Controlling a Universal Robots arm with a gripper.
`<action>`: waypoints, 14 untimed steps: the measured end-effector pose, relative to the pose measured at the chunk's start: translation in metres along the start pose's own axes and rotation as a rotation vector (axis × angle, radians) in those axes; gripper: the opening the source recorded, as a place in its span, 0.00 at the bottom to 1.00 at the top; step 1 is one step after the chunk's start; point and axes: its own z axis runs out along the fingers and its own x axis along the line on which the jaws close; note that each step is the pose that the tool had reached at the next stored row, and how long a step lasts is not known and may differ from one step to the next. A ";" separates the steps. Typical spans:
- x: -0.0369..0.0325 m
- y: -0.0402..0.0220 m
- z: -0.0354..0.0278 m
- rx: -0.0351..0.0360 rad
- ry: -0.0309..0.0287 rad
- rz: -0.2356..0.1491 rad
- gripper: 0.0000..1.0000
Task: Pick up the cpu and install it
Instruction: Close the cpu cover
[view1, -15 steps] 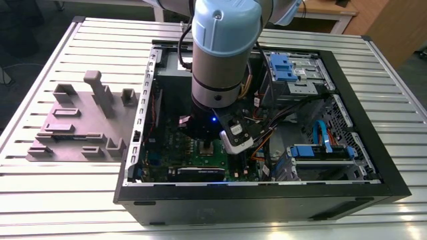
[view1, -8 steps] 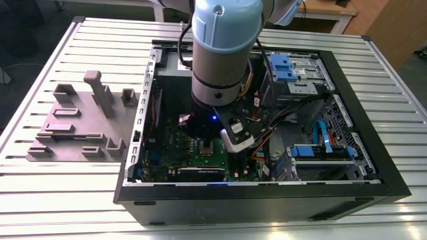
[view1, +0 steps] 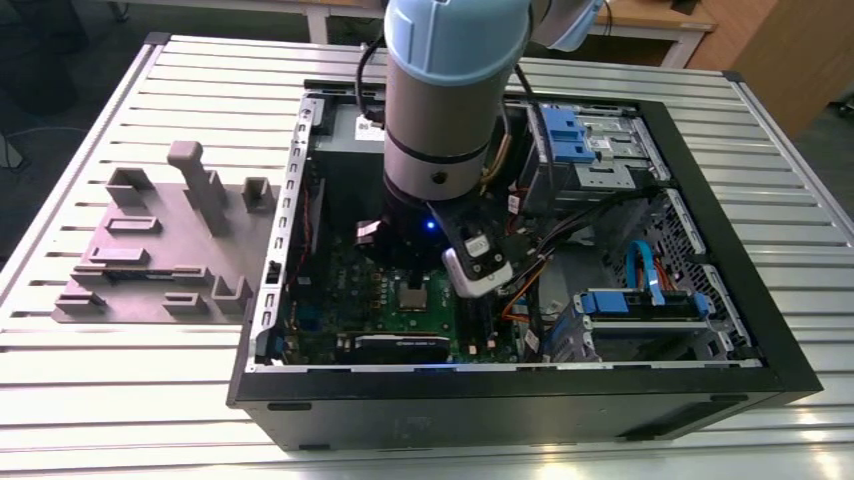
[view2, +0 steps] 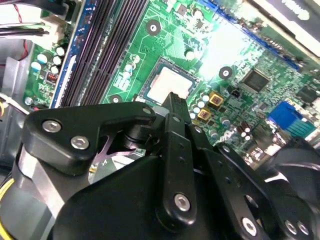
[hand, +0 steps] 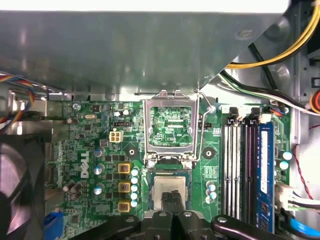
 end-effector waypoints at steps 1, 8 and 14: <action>0.0001 0.0001 -0.0021 0.0018 0.0000 0.000 0.10; 0.0002 0.0006 -0.0165 0.0105 0.0000 0.000 0.10; 0.0003 0.0007 -0.0208 0.0132 -0.0002 0.000 0.10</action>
